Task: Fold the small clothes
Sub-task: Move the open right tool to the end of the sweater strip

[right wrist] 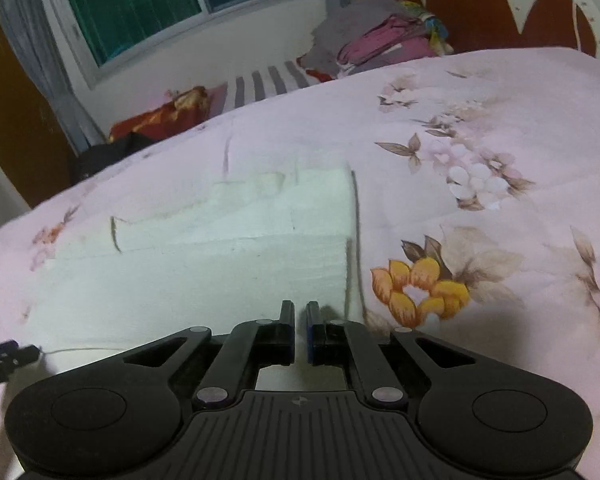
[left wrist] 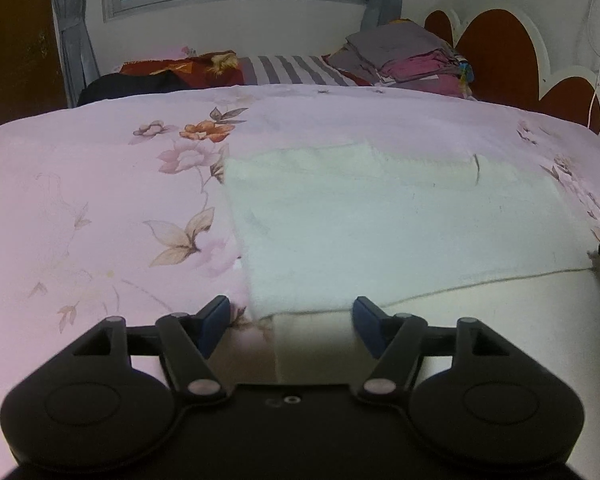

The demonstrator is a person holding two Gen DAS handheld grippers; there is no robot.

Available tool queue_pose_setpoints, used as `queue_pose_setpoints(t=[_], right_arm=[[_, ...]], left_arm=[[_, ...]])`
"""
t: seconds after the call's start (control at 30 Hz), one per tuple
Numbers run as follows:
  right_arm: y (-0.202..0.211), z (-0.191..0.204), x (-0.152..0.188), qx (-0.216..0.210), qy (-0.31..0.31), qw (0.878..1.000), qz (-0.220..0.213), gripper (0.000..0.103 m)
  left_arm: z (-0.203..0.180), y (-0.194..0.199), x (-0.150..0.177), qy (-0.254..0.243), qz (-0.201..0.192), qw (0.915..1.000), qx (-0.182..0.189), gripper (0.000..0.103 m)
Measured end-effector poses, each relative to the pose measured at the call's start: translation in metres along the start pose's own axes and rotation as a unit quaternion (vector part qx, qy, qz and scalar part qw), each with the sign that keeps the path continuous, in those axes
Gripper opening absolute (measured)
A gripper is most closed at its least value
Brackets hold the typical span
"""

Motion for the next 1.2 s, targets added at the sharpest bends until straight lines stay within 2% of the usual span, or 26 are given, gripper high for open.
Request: queue_pose_setpoints(t=[0.23,0.4,0.5,0.63,0.7,0.73,0.77,0.8,0.83,0.9,0.93,1.0,1.07,1.13,1.2], right_arm=[[0.019,0.000,0.031,0.000,-0.019,1.000,0.005,0.004],[0.033,0.000,0.045,-0.001,-0.018,1.000,0.006,0.004],[0.043,-0.003,0.053,-0.010,-0.018,1.000,0.005,0.004],[0.055,-0.012,0.066,-0.002,0.001,1.000,0.013,0.004],[0.062,-0.019,0.075,-0.001,0.002,1.000,0.017,0.006],[0.066,-0.023,0.080,0.001,0.002,1.000,0.018,0.029],[0.072,-0.027,0.085,0.000,0.002,1.000,0.015,0.070],[0.082,-0.031,0.091,0.001,0.002,1.000,0.001,0.080],[0.092,-0.032,0.098,0.002,0.011,1.000,-0.015,0.082],[0.108,-0.036,0.110,-0.009,0.031,0.999,-0.013,0.082],[0.116,-0.040,0.118,-0.022,0.032,0.999,-0.007,0.082],[0.131,-0.048,0.132,-0.039,0.026,0.999,-0.002,0.079],[0.143,-0.060,0.150,-0.059,0.017,0.998,0.013,0.065],[0.152,-0.071,0.168,-0.075,-0.001,0.997,0.026,0.060],[0.158,-0.081,0.187,-0.090,-0.016,0.995,0.041,0.057]], left_arm=[[0.003,0.010,0.011,-0.015,-0.004,0.9999,-0.004,0.069],[0.003,0.023,0.027,-0.004,-0.008,0.9999,-0.006,0.068],[0.005,0.035,0.044,0.003,-0.007,1.0000,-0.004,0.065],[0.004,0.050,0.075,0.013,0.004,0.9997,-0.019,0.050],[0.002,0.059,0.088,0.026,0.004,0.9994,-0.023,0.050],[0.000,0.064,0.093,0.030,0.003,0.9993,-0.024,0.050],[-0.003,0.070,0.099,0.032,0.001,0.9992,-0.024,0.050],[-0.006,0.075,0.104,0.032,0.000,0.9993,-0.022,0.048],[-0.009,0.081,0.110,0.033,-0.001,0.9993,-0.018,0.044],[-0.011,0.092,0.122,0.044,0.001,0.9990,-0.007,0.039],[-0.012,0.098,0.130,0.052,0.001,0.9986,-0.002,0.034],[-0.011,0.110,0.145,0.070,0.005,0.9975,-0.001,0.033],[-0.006,0.120,0.163,0.096,0.016,0.9952,0.016,0.038],[0.001,0.128,0.179,0.123,0.025,0.9912,0.042,0.053],[0.004,0.141,0.197,0.139,0.018,0.9886,0.053,0.060]])
Point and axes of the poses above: each gripper's, at about its wrist camera, not at the fingertips, and y roughly against the way its jaws point, z to its left, x to its underside, the point moved 2 cm from there along -y, roughly the way its jaws point, and after that the axes turned 7 degrees about z, right-handed, at the moved point
